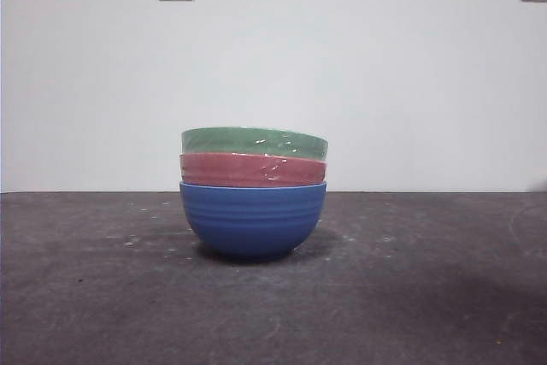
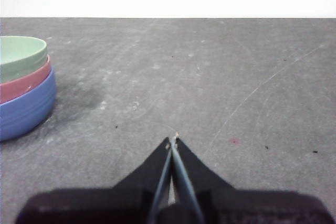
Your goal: Pick up the green bowl on the top,put the green bowl on the left,pick up the red bowl in the middle,put the red bowl on the right
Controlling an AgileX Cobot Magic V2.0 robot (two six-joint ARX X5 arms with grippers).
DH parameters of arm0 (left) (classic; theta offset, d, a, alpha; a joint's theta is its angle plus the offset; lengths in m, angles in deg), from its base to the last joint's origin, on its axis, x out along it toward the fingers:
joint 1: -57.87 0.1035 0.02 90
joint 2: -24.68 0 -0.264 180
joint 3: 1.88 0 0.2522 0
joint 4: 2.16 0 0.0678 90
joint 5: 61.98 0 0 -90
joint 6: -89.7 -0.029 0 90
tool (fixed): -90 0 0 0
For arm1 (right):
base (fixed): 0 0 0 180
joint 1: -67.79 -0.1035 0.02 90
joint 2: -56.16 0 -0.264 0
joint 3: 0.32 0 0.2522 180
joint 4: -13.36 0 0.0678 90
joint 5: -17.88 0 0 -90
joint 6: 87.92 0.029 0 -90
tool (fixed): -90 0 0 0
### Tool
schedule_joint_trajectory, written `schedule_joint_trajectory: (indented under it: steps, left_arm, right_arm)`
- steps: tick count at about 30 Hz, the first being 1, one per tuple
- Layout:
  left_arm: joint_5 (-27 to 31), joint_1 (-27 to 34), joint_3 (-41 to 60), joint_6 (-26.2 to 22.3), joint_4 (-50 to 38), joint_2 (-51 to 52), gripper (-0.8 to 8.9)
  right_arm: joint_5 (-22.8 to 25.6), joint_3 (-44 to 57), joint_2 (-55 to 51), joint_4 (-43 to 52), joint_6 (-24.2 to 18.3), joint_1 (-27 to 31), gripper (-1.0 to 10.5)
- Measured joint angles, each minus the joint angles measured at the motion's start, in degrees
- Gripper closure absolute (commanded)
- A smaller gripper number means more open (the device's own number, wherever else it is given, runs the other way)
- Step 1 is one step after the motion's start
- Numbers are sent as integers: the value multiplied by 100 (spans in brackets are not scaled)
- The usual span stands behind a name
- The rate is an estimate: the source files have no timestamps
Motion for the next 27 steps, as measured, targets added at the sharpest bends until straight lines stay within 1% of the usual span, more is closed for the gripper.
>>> schedule_joint_trajectory:
  steps: [2, 5, 8, 10, 13, 16, 21, 27]
  left_arm:
    - [-9, 0, 0, 2, 0, 0, 817]
    - [-153, 0, 0, 195, -7, 0, 817]
    - [-581, 0, 0, 702, -35, 0, 817]
    - [-949, 0, 0, 1139, -52, 0, 817]
    - [-1399, 0, 0, 1661, -74, 0, 817]
    - [-1506, 0, 0, 1952, -90, 0, 820]
    - [-1504, 0, -4, 2249, -144, -2, 820]
    - [-1504, 0, -564, 2400, 179, -273, 820]
  right_arm:
    - [-4, 0, 0, 0, 107, 0, 943]
    - [-4, 0, 0, 0, 490, 0, 943]
    - [-4, 0, 0, 0, 1139, 0, 944]
    - [-4, 0, 0, 0, 1646, 0, 944]
    - [-4, 0, -2, 0, 2114, 0, 945]
    - [-7, 0, 0, 0, 2297, 0, 950]
    - [-9, -57, 42, -131, 2393, 0, 957]
    - [-9, -776, 457, -264, 2435, 0, 957]
